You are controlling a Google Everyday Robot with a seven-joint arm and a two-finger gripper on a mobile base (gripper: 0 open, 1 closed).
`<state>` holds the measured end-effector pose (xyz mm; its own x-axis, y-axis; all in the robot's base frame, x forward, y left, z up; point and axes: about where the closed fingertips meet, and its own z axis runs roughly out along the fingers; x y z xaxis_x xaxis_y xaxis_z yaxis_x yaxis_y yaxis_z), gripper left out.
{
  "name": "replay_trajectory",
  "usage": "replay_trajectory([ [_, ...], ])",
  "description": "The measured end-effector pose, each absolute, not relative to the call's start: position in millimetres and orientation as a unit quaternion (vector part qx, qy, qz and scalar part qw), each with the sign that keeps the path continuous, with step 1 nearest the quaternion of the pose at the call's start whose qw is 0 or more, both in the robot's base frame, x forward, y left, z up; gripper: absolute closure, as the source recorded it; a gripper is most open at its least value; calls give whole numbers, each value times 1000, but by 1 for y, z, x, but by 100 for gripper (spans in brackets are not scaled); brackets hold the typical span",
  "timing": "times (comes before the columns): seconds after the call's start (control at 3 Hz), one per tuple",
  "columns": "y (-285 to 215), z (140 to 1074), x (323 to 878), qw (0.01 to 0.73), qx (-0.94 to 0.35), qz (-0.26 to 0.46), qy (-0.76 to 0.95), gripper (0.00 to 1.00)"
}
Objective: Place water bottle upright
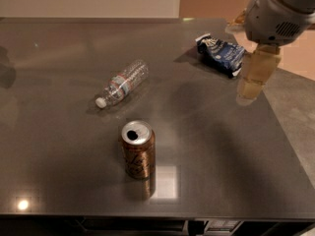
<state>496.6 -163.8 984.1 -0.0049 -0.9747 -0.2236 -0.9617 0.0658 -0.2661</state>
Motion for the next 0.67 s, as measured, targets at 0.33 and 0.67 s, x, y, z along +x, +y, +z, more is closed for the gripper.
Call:
replay_trajectory([
  [0.33,-129,978,521,182,-717,-3,672,0],
  [0.67,-94,969,544,181,-752,8,634,0],
])
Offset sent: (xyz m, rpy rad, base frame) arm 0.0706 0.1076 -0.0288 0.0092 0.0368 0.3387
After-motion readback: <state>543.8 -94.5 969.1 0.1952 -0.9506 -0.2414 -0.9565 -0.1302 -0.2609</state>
